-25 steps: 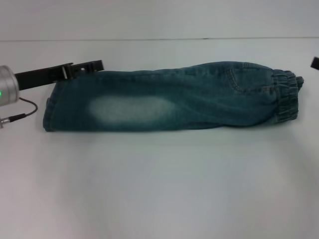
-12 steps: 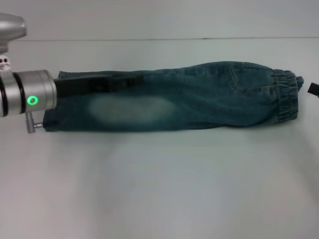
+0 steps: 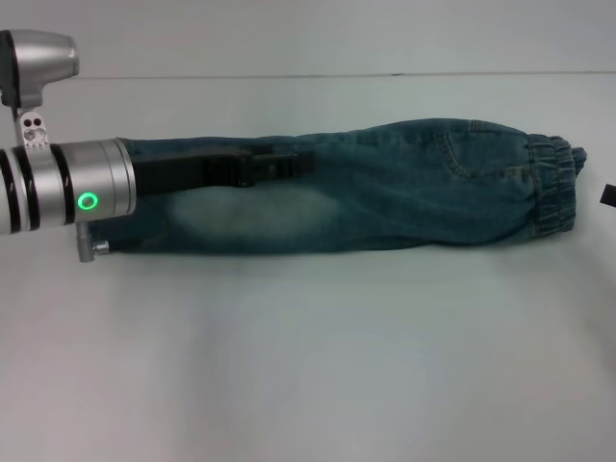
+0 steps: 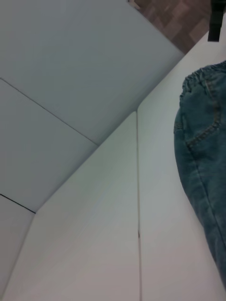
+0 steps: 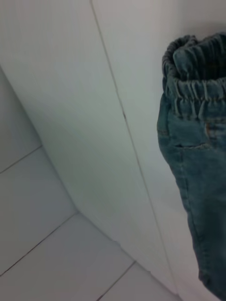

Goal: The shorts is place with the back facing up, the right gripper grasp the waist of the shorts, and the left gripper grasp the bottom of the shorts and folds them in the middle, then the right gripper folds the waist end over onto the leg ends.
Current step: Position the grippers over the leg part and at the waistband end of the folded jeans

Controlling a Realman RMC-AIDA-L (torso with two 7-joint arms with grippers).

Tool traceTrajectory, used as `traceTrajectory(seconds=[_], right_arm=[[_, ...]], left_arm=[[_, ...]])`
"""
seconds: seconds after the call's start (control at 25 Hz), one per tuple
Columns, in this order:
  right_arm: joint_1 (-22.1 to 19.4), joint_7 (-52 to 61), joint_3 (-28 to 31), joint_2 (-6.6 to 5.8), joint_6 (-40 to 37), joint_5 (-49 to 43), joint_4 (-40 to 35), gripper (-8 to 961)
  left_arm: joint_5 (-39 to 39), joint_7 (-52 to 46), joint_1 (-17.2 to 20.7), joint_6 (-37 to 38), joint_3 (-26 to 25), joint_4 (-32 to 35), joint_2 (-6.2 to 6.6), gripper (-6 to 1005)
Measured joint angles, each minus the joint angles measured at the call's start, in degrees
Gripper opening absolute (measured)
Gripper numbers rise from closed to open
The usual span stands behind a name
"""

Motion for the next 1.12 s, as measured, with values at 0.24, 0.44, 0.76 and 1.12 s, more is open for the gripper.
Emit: traceTrajectory(seconds=[0.24, 0.44, 0.76, 1.12], right_arm=[[2.8, 1.0, -0.06, -0.2, 2.99, -3.96, 0.36, 572], [5.16, 1.02, -0.14, -0.04, 5.56, -7.21, 1.5, 571], [7.54, 0.71, -0.62, 0.66, 7.09, -8.96, 2.46, 570], [8.79, -0.59, -1.87, 1.38, 8.47, -9.02, 3.48, 569]], left_arm=[[-2.15, 0.65, -0.78, 0.35, 2.32, -0.63, -0.01, 887], [-2.56, 0.66, -1.17, 0.2, 3.0, -0.64, -0.02, 888], [-2.58, 0.67, -1.24, -0.07, 2.97, -0.65, -0.02, 888], [-2.56, 0.57, -1.61, -0.12, 2.97, -0.95, -0.01, 888]])
